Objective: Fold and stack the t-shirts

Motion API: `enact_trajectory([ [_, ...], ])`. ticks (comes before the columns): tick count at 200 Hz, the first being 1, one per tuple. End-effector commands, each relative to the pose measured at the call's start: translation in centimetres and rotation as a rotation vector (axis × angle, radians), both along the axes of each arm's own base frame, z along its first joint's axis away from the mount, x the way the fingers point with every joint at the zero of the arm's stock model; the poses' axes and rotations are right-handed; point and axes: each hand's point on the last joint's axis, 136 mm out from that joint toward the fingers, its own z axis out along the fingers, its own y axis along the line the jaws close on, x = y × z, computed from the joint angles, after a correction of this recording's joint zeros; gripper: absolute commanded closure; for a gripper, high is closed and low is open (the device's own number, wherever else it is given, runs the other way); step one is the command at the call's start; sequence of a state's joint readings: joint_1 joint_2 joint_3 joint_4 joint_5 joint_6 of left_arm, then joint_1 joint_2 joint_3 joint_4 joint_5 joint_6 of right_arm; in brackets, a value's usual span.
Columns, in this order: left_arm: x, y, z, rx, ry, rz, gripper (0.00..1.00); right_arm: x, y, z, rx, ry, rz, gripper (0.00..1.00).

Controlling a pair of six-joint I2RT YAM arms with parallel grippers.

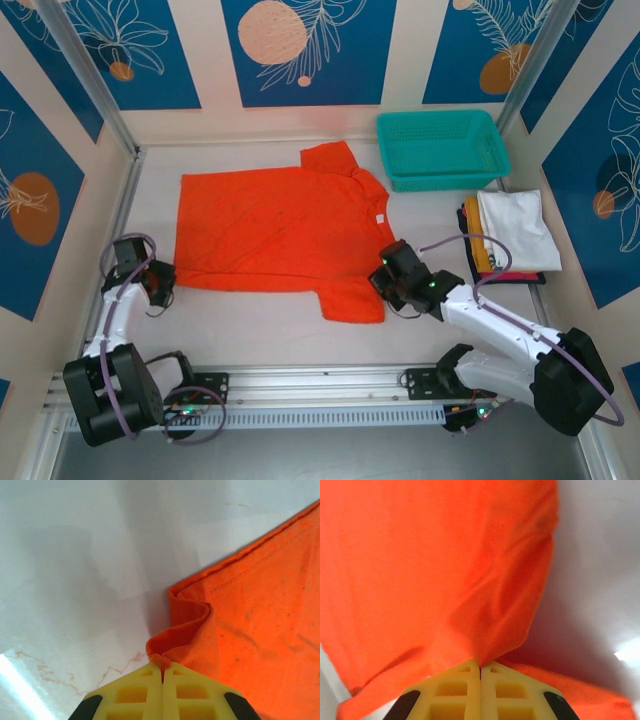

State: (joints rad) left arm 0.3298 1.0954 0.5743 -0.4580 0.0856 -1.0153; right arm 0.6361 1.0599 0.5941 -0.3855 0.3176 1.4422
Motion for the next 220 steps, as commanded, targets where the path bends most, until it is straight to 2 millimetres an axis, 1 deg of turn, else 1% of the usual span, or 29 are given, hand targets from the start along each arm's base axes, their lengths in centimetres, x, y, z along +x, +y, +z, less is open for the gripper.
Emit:
enact_trajectory([
  [1,1.3,0.2,1.3,-0.028,-0.035,0.011,1.0,1.9,-0.3,1.7,-0.041,-0.064,0.018,1.0],
  [43,3.0,0.9,2.4,-0.028,-0.059,0.03,1.0,5.1,0.4,4.5,0.005,-0.132,0.054,1.0],
  [72,4.0,1.2,2.9,-0.027,-0.062,0.034,1.0,7.1,1.0,6.2,0.002,-0.172,0.084,1.0],
  [98,4.7,1.8,3.4,-0.016,-0.072,0.045,1.0,8.6,1.1,7.3,0.006,-0.206,0.093,1.0],
  [170,6.4,2.3,4.2,-0.018,-0.086,0.041,1.0,12.4,1.1,8.4,0.003,-0.226,0.127,1.0],
  [220,7.3,2.6,4.5,-0.018,-0.089,0.044,1.0,15.2,1.6,7.9,0.013,-0.206,0.159,1.0],
])
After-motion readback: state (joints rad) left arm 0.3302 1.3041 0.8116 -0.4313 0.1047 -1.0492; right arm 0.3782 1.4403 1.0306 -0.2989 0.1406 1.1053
